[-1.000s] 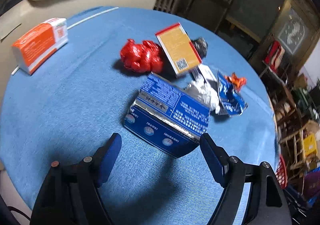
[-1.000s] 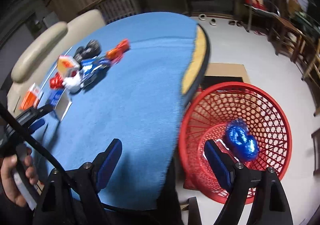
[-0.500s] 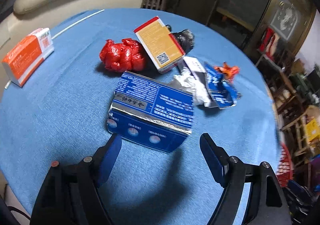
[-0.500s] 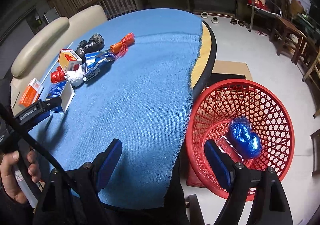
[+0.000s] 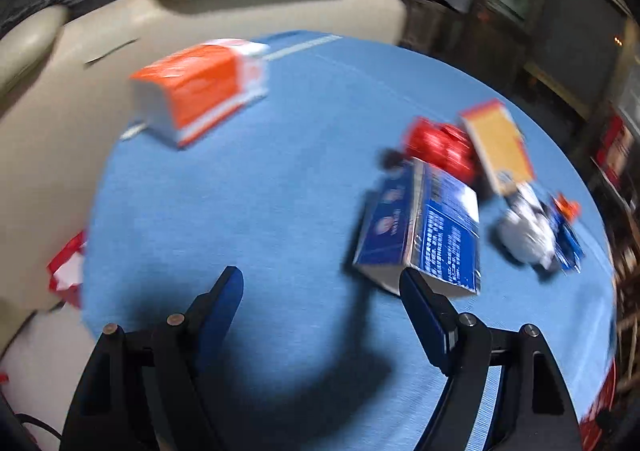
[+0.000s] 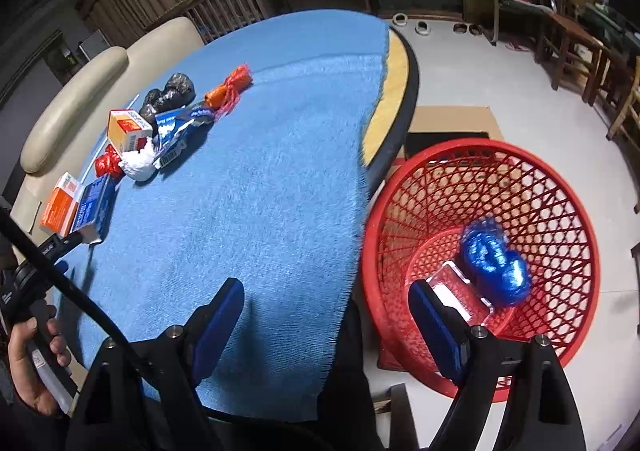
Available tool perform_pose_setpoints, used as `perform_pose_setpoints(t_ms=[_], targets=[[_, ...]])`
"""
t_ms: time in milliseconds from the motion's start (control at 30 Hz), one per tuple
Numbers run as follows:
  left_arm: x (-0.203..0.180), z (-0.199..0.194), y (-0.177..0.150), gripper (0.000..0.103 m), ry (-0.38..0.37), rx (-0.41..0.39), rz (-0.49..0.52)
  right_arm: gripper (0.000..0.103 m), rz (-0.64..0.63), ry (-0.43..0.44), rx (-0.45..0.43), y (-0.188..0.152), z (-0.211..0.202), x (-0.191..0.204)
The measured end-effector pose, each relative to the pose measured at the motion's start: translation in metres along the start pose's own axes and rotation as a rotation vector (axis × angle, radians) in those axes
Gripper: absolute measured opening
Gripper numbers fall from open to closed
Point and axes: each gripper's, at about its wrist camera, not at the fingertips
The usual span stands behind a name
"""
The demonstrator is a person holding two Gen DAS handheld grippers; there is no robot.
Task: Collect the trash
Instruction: 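Return the left tool to the table and grasp the blue-and-white carton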
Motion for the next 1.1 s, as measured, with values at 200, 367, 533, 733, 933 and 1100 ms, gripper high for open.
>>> perform_pose_setpoints(t_ms=[200,367,533,733,933,1100], targets=[[-0.041,-0.007,-0.008,0.081,-0.092,-0.013,0.155,0.086,-0.038,0.018,0.002,0.003,0.005,0.013],[-0.078,0.010,-0.007,0.082,-0.032,-0.052,0.331,0.086,-0.026,0.005,-0.008,0.003,-0.001,0.005],[-0.071,0.035,0.012,0.083,-0.068,0.031,0.304,0.086,0.016,-0.007,-0.008,0.002,-0.003,-0.009],[-0.049,0.039,0.010,0.062,-0.164,0.100,0.235,0.086,-0.031,0.013,0.011,0.013,0.008,0.010],[-0.033,0.042,0.009,0.060,-0.226,0.098,0.209,0.086,-0.138,0.037,-0.001,0.038,0.021,0.052],[-0.028,0.041,0.005,0.060,-0.225,0.070,0.214,0.086,-0.299,0.075,-0.050,0.075,0.032,0.111]])
Point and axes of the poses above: each gripper's, at about its wrist camera, not at the fingertips, and z roughly the way its jaws point, x to its left, y to its top, and after that the axes turned 13 degrees about -z, right-handed
